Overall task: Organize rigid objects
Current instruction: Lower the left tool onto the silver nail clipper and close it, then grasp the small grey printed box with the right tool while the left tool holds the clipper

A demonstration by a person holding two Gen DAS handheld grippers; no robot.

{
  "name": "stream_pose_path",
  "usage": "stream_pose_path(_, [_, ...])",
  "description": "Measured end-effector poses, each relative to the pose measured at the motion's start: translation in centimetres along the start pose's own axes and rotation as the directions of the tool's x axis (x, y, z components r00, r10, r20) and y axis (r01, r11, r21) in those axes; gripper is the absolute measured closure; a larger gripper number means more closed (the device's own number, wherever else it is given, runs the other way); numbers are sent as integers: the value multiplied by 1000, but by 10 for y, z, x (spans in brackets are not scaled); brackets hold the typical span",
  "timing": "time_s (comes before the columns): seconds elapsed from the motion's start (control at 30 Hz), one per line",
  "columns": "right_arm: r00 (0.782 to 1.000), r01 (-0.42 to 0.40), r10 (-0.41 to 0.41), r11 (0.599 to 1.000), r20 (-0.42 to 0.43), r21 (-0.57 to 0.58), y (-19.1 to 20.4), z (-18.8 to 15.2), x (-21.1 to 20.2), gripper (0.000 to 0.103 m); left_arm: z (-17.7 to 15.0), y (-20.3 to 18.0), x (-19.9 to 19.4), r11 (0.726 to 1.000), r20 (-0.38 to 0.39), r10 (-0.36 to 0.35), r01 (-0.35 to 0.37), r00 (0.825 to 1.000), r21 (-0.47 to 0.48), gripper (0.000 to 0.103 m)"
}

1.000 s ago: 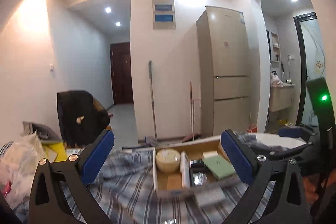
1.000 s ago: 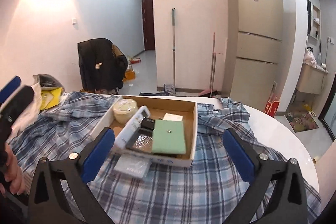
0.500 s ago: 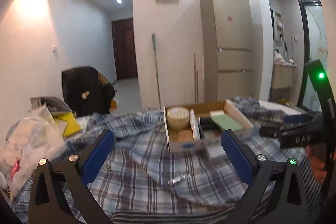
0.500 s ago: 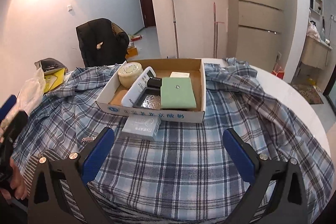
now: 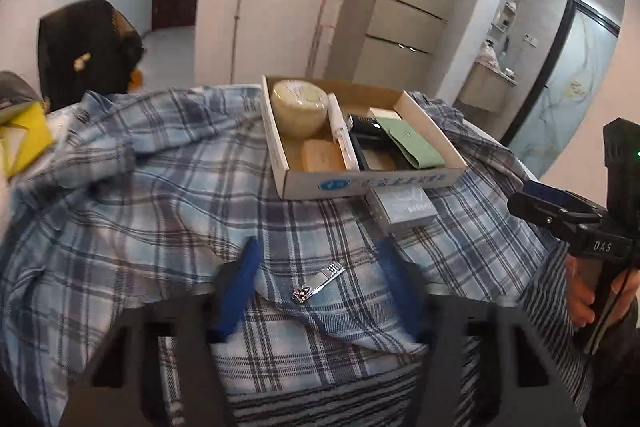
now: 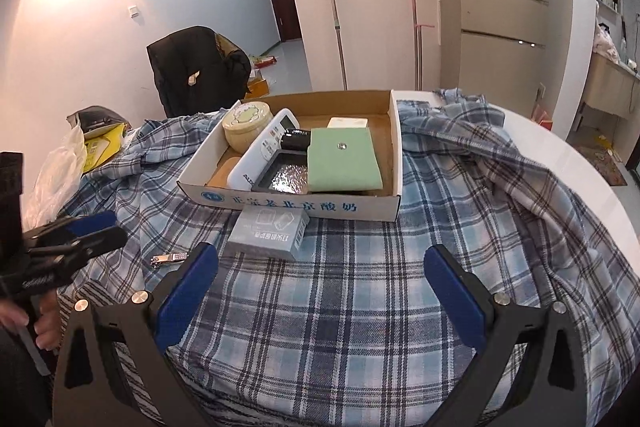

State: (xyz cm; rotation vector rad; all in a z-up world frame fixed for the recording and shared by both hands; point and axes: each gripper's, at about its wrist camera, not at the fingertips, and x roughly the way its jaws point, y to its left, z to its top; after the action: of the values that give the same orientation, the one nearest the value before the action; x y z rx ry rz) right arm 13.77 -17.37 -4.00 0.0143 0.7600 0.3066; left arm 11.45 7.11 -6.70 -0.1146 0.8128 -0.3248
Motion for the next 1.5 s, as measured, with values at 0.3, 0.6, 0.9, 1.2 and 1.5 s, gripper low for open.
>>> stream_pose_path(0.3, [1000, -19, 19, 1000, -12, -1, -5, -3, 6, 1, -5, -17, 25, 967, -88, 11, 11, 996, 253, 73])
stream_pose_path(0.6, [999, -31, 31, 999, -31, -13, -3, -5, 8, 1, -12, -12, 43, 957, -207, 32, 30, 978, 290, 74])
stream_pose_path(0.9, [999, -27, 27, 1000, -28, -5, -4, -4, 8, 1, -16, -14, 52, 948, -232, 55, 22, 971, 318, 92])
stream_pose_path(1.2, [999, -31, 31, 1000, -31, 4, -6, -5, 7, 1, -18, -23, 51, 946, -231, 100, -20, 968, 324, 93])
stream_pose_path(1.5, [1000, -22, 23, 999, -21, 23, -11, -4, 5, 1, -14, -21, 51, 962, -211, 102, -43, 972, 270, 93])
